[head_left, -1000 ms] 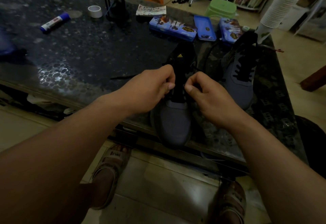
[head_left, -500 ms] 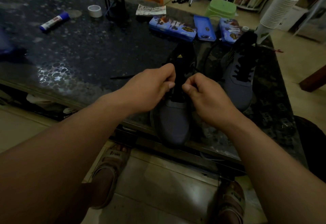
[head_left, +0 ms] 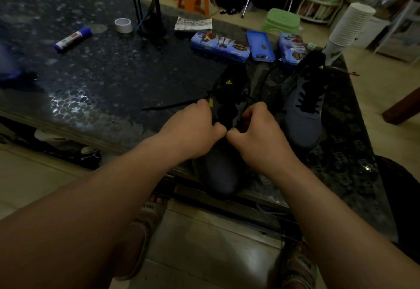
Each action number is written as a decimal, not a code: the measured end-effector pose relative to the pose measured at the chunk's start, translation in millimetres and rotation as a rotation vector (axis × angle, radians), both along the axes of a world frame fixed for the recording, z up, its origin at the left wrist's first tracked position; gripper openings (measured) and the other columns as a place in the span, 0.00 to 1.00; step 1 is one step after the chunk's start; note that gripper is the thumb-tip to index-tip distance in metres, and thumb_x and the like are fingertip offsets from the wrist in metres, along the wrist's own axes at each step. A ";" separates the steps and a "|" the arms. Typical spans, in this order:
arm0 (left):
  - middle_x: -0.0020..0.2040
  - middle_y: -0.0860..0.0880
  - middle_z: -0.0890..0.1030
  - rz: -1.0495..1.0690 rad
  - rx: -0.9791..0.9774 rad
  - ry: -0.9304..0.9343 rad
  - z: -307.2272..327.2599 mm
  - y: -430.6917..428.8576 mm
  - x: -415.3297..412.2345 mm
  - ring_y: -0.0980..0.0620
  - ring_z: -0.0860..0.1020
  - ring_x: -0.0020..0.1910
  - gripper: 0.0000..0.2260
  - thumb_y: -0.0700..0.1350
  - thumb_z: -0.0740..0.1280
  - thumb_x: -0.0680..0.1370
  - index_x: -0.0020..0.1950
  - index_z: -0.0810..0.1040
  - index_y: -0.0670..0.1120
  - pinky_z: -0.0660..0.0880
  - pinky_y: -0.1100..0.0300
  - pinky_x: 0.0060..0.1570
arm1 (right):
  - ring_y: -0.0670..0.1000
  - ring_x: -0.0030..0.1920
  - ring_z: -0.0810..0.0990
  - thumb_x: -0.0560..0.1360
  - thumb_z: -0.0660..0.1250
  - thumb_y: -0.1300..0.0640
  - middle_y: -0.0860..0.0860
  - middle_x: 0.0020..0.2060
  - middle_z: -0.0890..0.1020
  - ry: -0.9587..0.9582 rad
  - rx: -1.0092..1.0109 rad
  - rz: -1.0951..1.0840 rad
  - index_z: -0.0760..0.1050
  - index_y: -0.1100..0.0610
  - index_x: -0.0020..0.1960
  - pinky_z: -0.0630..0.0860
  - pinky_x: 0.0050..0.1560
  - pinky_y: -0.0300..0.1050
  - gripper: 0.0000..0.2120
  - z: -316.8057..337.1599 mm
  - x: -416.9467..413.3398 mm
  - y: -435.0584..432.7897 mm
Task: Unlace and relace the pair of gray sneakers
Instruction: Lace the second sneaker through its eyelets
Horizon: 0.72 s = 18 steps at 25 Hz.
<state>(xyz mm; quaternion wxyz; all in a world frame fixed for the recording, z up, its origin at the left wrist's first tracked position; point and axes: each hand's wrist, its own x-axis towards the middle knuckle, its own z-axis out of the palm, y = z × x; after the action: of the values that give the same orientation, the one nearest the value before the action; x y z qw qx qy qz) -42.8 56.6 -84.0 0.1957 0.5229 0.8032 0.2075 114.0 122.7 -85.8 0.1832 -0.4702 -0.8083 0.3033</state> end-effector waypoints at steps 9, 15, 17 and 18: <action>0.55 0.45 0.78 0.056 -0.034 0.005 -0.1 -3.0 6.4 0.41 0.78 0.53 0.22 0.63 0.62 0.74 0.58 0.73 0.47 0.78 0.45 0.54 | 0.51 0.48 0.77 0.78 0.68 0.55 0.50 0.50 0.77 0.052 0.117 0.080 0.64 0.52 0.60 0.71 0.43 0.46 0.16 2.4 2.9 -11.9; 0.49 0.46 0.74 0.025 0.009 -0.072 -4.7 -4.4 3.9 0.42 0.75 0.49 0.14 0.58 0.60 0.78 0.50 0.70 0.48 0.70 0.49 0.44 | 0.44 0.45 0.77 0.74 0.72 0.47 0.46 0.49 0.78 0.038 -0.268 -0.094 0.69 0.53 0.59 0.69 0.36 0.42 0.19 8.6 2.3 -2.7; 0.47 0.48 0.71 -0.007 0.021 -0.053 -6.4 -6.2 3.7 0.43 0.74 0.47 0.09 0.54 0.60 0.80 0.47 0.67 0.49 0.67 0.50 0.43 | 0.43 0.44 0.76 0.74 0.72 0.47 0.45 0.48 0.78 0.032 -0.257 -0.081 0.71 0.52 0.58 0.68 0.35 0.42 0.17 9.1 3.1 -0.3; 0.47 0.48 0.71 -0.019 0.029 -0.050 -6.9 -7.0 3.9 0.44 0.73 0.47 0.09 0.52 0.60 0.81 0.47 0.67 0.49 0.66 0.51 0.43 | 0.42 0.43 0.76 0.75 0.71 0.48 0.44 0.47 0.77 0.019 -0.220 -0.068 0.71 0.52 0.58 0.68 0.35 0.41 0.16 8.2 3.1 -1.2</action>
<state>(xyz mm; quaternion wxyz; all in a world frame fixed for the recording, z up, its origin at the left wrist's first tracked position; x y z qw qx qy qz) -38.9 49.6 -90.9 0.2103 0.5280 0.7899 0.2304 117.0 121.5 -77.6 0.1483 -0.5119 -0.7519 0.3880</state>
